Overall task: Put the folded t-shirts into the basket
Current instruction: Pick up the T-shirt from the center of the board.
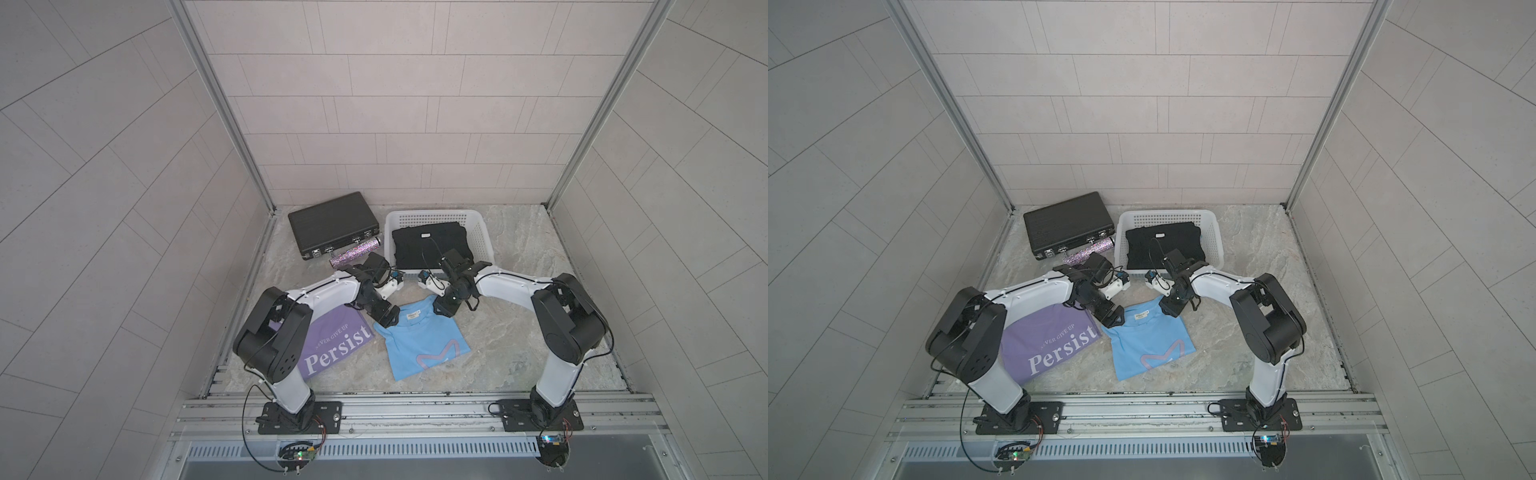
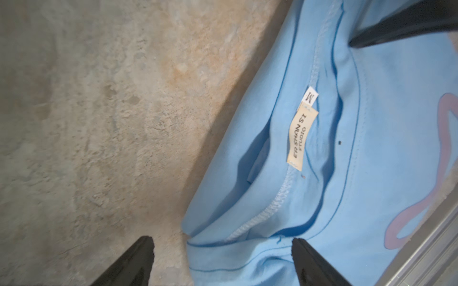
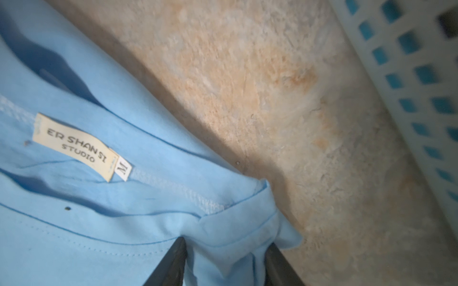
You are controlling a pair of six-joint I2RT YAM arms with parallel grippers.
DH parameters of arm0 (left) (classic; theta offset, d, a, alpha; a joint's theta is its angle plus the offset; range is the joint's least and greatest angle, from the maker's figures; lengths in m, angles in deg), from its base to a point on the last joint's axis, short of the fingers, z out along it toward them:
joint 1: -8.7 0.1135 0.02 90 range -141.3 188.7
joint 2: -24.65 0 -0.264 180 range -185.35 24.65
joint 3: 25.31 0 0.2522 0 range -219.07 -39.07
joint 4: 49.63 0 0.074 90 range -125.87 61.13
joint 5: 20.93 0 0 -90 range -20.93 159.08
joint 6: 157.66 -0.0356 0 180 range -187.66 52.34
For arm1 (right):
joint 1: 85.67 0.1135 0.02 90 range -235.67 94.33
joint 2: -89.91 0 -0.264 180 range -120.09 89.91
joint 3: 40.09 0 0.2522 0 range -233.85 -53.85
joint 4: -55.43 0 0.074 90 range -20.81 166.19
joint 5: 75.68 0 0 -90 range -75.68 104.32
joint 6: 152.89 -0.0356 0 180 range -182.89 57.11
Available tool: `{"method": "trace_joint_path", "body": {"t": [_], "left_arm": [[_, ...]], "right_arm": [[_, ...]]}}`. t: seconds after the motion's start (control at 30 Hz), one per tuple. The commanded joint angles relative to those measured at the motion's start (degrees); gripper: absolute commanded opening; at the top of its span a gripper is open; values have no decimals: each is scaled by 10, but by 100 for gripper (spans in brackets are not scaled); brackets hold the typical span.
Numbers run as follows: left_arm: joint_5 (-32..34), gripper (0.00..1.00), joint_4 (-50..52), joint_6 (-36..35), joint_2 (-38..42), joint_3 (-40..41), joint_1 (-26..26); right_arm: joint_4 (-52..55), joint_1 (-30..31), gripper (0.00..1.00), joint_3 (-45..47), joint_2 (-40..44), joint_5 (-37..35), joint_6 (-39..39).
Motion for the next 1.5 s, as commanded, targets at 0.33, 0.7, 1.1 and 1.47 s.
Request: {"method": "trace_joint_path", "body": {"t": [0.33, 0.7, 1.1, 1.47], "left_arm": [[18, 78, 28, -21, -52, 2, -32], [-16, 31, 22, -16, -38, 6, -35], [-66, 0, 55, -2, -30, -53, -25], [-77, 0, 86, -39, 43, -96, -12]], "right_arm": [[-11, 3, 22, 21, 17, -17, -16], [-21, 3, 15, 23, 35, -17, -24], [-43, -22, 0, 42, 92, 46, -34], [-70, -58, 0, 91, 223, 96, -24]]}}
